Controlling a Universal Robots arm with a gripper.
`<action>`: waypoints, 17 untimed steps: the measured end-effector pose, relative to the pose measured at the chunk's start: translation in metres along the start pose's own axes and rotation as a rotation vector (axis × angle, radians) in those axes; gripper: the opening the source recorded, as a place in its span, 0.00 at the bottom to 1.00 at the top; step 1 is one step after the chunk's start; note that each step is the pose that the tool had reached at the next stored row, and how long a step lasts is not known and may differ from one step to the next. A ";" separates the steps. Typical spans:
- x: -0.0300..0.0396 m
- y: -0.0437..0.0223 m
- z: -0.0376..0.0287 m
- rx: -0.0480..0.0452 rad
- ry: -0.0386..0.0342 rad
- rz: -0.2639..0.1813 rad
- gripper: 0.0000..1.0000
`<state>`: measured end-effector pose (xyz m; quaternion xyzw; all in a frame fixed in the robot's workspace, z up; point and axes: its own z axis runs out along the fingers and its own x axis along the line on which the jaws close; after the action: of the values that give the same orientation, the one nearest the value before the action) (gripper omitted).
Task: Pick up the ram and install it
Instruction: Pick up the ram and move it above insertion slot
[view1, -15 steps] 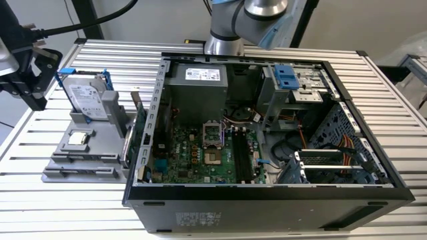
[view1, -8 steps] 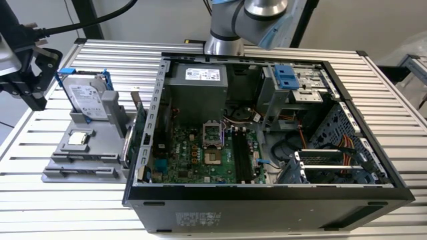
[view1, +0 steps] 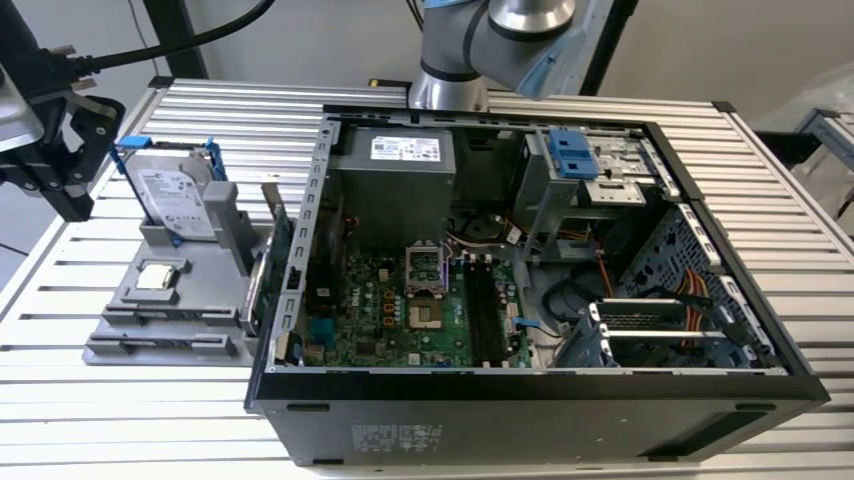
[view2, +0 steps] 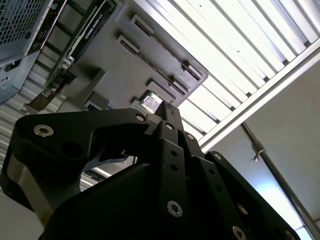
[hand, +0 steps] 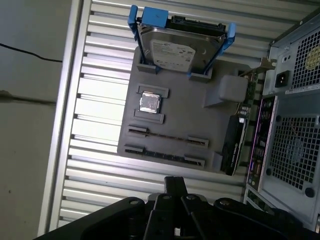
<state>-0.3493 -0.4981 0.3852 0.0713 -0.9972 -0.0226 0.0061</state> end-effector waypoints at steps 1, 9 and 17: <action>0.0000 0.0000 0.0000 0.0000 0.0000 -0.001 0.00; 0.0000 0.0000 0.0000 0.0001 0.0006 -0.013 0.00; 0.0001 0.0000 -0.0001 0.0003 0.0012 -0.024 0.00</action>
<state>-0.3493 -0.4981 0.3853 0.0835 -0.9962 -0.0225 0.0064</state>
